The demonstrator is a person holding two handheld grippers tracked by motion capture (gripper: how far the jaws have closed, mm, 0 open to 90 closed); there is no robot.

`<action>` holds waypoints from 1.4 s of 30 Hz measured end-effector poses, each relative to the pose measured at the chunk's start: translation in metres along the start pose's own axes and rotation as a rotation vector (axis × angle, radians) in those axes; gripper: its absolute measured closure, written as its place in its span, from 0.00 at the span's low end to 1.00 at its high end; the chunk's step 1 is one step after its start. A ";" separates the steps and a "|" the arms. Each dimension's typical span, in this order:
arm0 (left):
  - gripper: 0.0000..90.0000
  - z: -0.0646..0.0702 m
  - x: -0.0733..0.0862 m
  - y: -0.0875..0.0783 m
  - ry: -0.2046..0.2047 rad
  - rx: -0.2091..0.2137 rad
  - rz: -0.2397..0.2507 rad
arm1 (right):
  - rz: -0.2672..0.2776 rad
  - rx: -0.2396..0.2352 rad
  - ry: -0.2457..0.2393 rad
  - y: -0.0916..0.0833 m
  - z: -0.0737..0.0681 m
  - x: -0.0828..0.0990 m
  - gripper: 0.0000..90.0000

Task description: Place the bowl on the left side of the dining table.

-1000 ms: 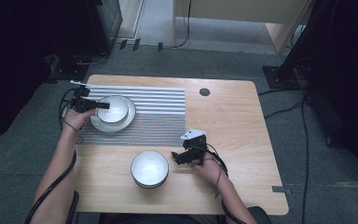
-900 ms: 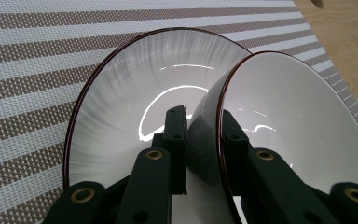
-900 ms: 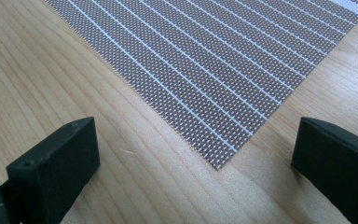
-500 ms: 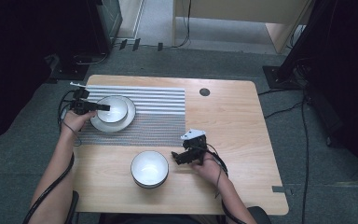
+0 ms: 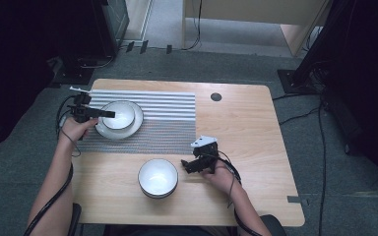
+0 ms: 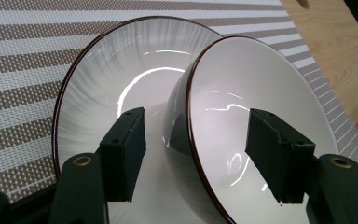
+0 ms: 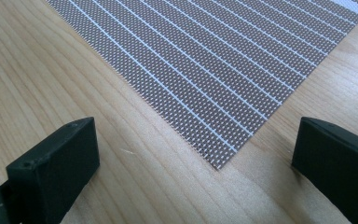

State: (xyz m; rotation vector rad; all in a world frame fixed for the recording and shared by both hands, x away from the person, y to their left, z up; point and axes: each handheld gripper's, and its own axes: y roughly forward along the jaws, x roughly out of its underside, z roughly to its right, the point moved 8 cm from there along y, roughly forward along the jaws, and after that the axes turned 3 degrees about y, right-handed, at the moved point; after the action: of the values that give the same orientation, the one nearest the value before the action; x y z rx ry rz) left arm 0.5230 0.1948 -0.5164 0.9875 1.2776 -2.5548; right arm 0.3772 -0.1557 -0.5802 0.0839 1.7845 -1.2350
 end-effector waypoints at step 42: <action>0.38 0.060 0.001 -0.028 0.053 0.043 -0.047 | -0.004 -0.025 -0.029 0.005 0.001 -0.005 0.00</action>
State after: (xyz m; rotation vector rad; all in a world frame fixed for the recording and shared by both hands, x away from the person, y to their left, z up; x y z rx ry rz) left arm 0.4821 0.1674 -0.4722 1.0523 1.2797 -2.6183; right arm 0.3835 -0.1522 -0.5803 0.0478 1.7757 -1.2101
